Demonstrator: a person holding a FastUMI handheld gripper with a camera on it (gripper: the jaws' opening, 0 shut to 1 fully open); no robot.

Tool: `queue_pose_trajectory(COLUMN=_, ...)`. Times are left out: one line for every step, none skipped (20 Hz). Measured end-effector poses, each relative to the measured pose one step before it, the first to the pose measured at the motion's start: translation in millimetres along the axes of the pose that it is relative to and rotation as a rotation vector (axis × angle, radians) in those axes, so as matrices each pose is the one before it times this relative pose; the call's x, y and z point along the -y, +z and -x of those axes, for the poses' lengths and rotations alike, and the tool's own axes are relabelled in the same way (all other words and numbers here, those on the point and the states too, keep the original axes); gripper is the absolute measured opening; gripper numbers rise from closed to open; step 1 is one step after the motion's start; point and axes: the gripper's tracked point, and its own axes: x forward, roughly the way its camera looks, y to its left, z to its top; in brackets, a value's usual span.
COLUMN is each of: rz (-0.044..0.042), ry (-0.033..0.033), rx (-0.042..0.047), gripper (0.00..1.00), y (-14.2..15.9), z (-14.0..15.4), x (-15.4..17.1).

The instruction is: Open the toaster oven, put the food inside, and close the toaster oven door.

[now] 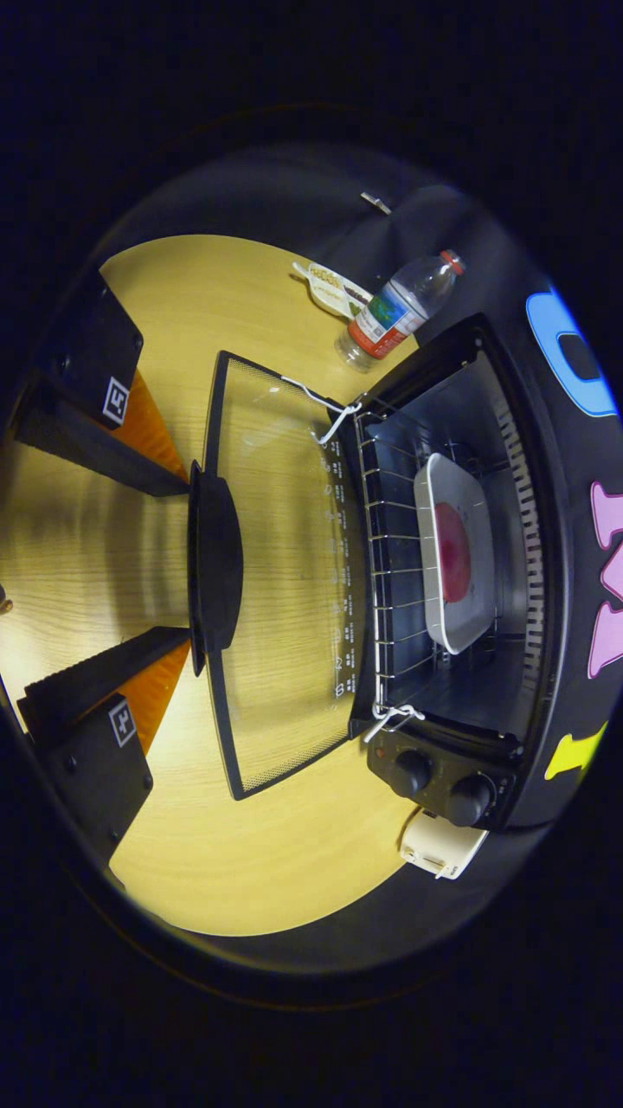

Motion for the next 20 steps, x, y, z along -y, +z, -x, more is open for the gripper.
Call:
queue_pose_trajectory(rz=-0.01958, ry=0.01352, rx=0.02850, gripper=0.98, y=6.20, z=8.52, x=-1.80)
queue_pose_trajectory(rz=-0.02029, ry=0.01554, rx=0.03377, gripper=0.98, y=8.76, z=9.19, x=-2.32)
queue_pose_trajectory(rz=-0.01167, ry=0.01567, rx=0.03671, gripper=0.98, y=10.73, z=7.57, x=-3.52)
queue_pose_trajectory(rz=0.00463, ry=0.01225, rx=0.03404, gripper=0.98, y=11.60, z=6.65, x=-2.60)
queue_pose_trajectory(rz=0.02146, ry=0.00514, rx=0.04309, gripper=0.98, y=10.56, z=6.08, x=-0.63)
queue_pose_trajectory(rz=0.02892, ry=-0.00298, rx=0.04894, gripper=0.98, y=10.34, z=5.59, x=1.17)
queue_pose_trajectory(rz=0.02126, ry=0.00281, rx=0.04106, gripper=0.98, y=20.02, z=-0.85, x=-3.68)
queue_pose_trajectory(rz=0.00341, ry=0.01470, rx=0.03371, gripper=0.98, y=14.31, z=5.37, x=-5.76)
queue_pose_trajectory(rz=-0.00974, ry=0.02396, rx=0.03153, gripper=0.99, y=11.81, z=3.79, x=-7.56)
queue_pose_trajectory(rz=-0.01172, ry=0.02066, rx=0.02413, gripper=0.99, y=7.45, z=3.36, x=-6.13)
queue_pose_trajectory(rz=-0.00570, ry=0.01450, rx=0.01948, gripper=0.99, y=8.09, z=6.63, x=-2.96)
queue_pose_trajectory(rz=0.00295, ry=0.01055, rx=0.01691, gripper=0.99, y=6.73, z=8.21, x=1.58)
queue_pose_trajectory(rz=0.00952, ry=0.00867, rx=0.01602, gripper=0.99, y=7.53, z=8.83, x=0.89)
queue_pose_trajectory(rz=0.01154, ry=0.00838, rx=0.01624, gripper=0.99, y=8.45, z=8.80, x=1.24)
queue_pose_trajectory(rz=0.01140, ry=0.00553, rx=0.02323, gripper=0.99, y=13.36, z=12.75, x=1.92)
queue_pose_trajectory(rz=0.01089, ry=0.00458, rx=0.02509, gripper=0.99, y=16.51, z=9.96, x=0.79)
queue_pose_trajectory(rz=0.01055, ry=0.00553, rx=0.03614, gripper=0.99, y=18.85, z=9.83, x=2.25)
queue_pose_trajectory(rz=0.01063, ry=0.00785, rx=0.04001, gripper=0.99, y=21.09, z=9.59, x=1.21)
queue_pose_trajectory(rz=0.01099, ry=0.00521, rx=0.04299, gripper=0.99, y=20.99, z=8.78, x=0.96)
queue_pose_trajectory(rz=0.01402, ry=0.00349, rx=0.04559, gripper=0.99, y=21.20, z=9.10, x=2.64)
